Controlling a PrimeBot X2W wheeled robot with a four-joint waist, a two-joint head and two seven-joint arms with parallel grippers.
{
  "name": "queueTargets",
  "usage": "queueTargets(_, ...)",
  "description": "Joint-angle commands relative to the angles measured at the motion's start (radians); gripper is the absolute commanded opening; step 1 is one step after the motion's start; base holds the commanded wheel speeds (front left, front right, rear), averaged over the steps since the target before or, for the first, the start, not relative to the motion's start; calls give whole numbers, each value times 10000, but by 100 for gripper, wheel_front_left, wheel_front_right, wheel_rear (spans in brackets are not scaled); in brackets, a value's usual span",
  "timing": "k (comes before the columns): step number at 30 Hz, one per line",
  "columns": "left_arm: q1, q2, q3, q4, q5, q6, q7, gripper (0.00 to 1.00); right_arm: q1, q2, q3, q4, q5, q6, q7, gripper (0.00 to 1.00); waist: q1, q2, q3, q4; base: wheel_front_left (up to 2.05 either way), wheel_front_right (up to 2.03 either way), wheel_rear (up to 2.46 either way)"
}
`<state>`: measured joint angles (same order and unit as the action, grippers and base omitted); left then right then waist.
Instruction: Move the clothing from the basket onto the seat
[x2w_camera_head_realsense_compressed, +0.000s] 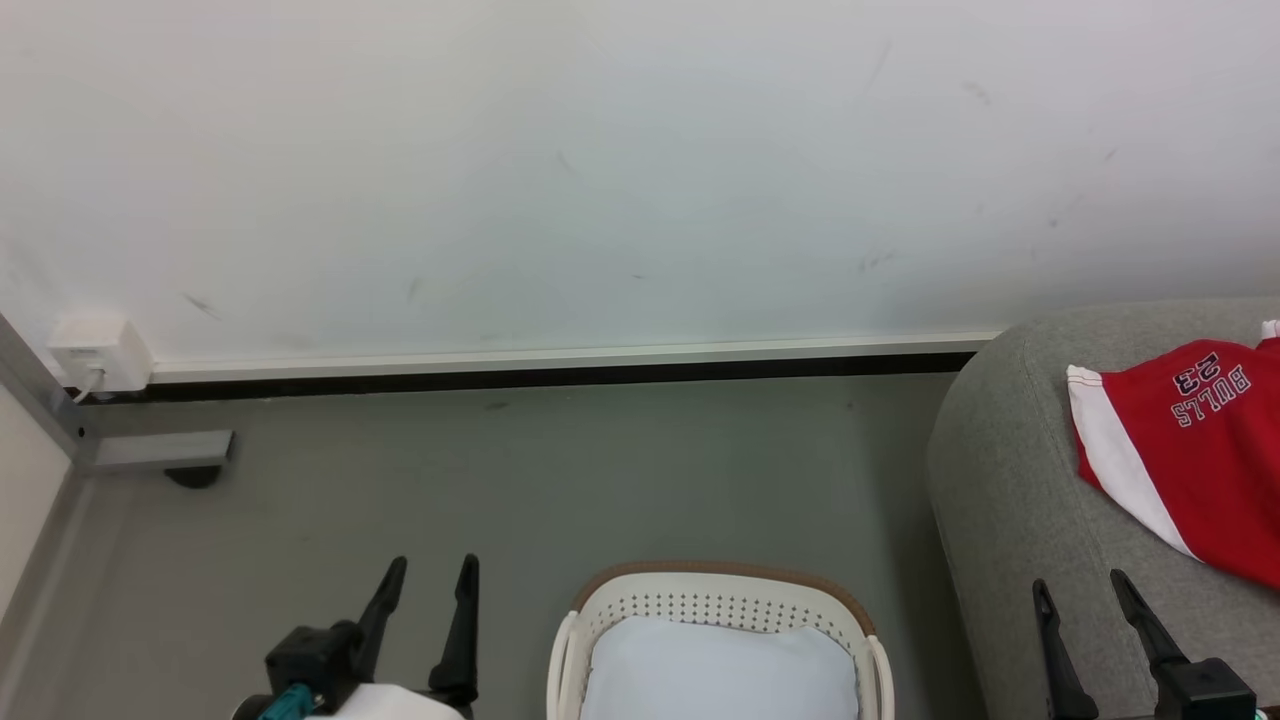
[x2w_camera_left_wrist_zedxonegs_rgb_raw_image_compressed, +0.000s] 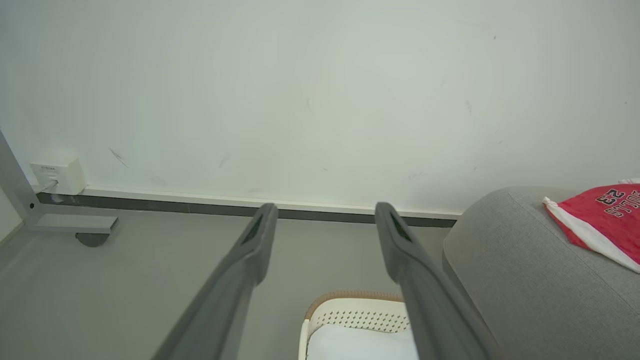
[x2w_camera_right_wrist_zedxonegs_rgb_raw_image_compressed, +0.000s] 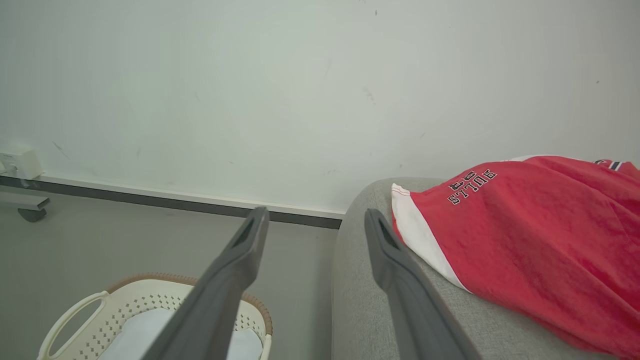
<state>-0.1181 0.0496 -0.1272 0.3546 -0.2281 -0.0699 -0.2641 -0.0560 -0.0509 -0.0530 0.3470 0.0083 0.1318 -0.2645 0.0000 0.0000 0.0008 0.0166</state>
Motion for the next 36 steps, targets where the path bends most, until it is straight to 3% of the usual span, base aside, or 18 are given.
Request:
queueTargets(1,130,25,27,15,32,0,-4,100,145,-5,-30,17,104,-23,6,100,0,0,-9,-17,0,0,0)
queueTargets(24,118,23,-132,3,-163,14,-4,100,120,-4,-162,-26,199,-25,6,100,0,0,14,-156,0,0,0)
queueTargets(25,51,-4,-148,-4,-146,-4,0,0,10,0,-138,-6,161,0,0,0,0,0,16,-158,0,0,0)
queueTargets(32,358,-42,-158,451,-233,-5,49,0,119,128,-154,472,247,2,44,0,0,0,19,-161,0,0,0)
queueTargets(36,307,-39,14,399,-998,-40,284,0,-5,119,-269,475,1112,1,335,0,0,0,18,-161,0,0,0)
